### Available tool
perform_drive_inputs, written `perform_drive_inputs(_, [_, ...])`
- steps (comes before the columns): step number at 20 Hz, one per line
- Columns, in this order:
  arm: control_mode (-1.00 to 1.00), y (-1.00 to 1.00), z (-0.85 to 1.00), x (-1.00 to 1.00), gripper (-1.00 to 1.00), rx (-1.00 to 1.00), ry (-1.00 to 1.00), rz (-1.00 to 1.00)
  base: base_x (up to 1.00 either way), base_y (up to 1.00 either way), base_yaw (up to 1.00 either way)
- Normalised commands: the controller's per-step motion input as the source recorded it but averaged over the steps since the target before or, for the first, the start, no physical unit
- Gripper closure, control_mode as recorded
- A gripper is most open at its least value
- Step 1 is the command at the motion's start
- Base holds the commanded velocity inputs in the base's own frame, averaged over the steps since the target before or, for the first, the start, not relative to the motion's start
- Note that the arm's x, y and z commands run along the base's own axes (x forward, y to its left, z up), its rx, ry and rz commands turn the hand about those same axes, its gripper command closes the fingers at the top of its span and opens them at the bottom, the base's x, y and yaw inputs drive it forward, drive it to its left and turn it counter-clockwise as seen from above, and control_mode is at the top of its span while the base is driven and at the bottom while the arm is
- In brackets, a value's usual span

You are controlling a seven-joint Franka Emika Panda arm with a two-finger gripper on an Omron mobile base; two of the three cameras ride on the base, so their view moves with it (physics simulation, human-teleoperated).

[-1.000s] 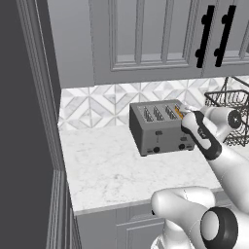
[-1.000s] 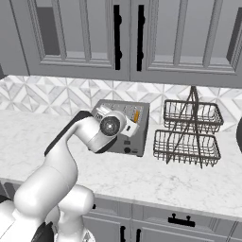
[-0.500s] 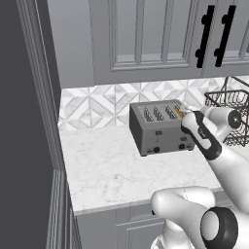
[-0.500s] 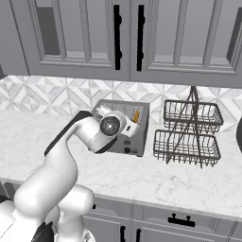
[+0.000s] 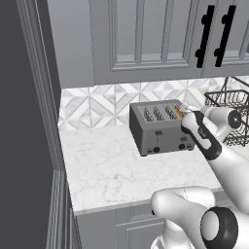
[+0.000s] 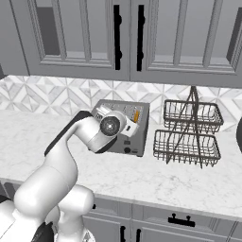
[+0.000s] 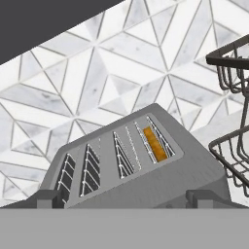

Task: Start the toaster. Once the lever pops up, take the bread to the plate on the dining counter.

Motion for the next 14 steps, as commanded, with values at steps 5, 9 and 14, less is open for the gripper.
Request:
perform_drive_inputs(5, [-1.00, 0.00, 0.00, 0.00, -1.00, 0.00, 0.00, 0.00, 0.00, 0.00, 0.00])
perform_drive_inputs(9, [-1.00, 0.00, 0.00, 0.00, -1.00, 0.00, 0.00, 0.00, 0.00, 0.00, 0.00])
perform_drive_inputs(14, [-1.00, 0.00, 0.00, 0.00, -1.00, 0.00, 0.00, 0.00, 0.00, 0.00, 0.00])
